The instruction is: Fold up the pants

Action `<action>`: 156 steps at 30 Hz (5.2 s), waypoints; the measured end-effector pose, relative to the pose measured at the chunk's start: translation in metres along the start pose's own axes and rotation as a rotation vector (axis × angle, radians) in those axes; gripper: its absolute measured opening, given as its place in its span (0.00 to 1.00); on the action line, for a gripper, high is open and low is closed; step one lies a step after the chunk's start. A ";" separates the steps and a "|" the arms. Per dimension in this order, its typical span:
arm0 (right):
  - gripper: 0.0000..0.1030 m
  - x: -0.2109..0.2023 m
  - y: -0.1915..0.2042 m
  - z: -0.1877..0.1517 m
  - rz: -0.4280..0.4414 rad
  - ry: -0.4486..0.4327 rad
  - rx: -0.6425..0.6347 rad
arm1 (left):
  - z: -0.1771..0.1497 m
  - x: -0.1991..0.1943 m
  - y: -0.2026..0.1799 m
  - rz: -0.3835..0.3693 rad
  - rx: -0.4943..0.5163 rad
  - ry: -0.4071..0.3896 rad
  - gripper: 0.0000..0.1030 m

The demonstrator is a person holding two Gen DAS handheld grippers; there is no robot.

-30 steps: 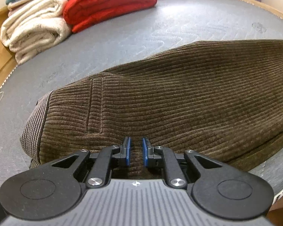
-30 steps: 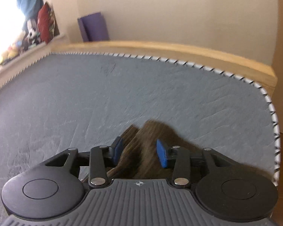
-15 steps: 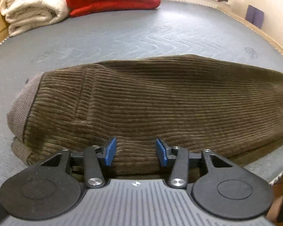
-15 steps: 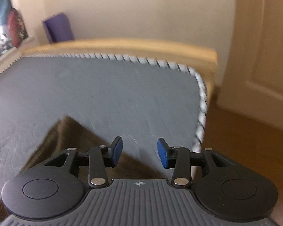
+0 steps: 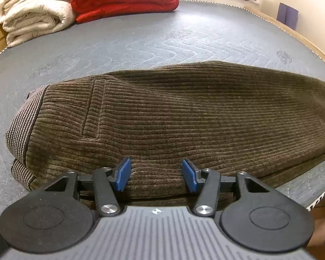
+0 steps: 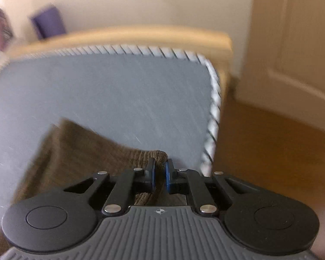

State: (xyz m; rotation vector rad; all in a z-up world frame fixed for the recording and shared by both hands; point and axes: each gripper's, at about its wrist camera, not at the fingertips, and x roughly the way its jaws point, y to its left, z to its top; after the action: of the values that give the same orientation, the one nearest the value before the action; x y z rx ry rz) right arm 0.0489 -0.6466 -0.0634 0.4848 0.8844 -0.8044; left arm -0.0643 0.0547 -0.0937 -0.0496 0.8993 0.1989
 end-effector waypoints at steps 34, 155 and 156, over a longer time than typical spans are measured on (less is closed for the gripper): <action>0.43 -0.098 0.062 -0.052 0.383 -0.123 -0.409 | 0.029 -0.009 0.167 0.238 -0.453 -0.025 0.29; 0.16 -0.260 0.144 -0.361 1.097 -0.223 -1.397 | 0.008 0.041 0.052 0.082 -0.024 0.045 0.84; 0.16 -0.259 0.138 -0.363 1.101 -0.200 -1.446 | 0.009 0.042 0.051 0.084 -0.023 0.045 0.84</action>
State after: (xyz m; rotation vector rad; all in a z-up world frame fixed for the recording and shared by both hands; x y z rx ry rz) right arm -0.1183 -0.2108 -0.0446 -0.4191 0.6536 0.8251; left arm -0.0421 0.1125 -0.1190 -0.0384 0.9451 0.2871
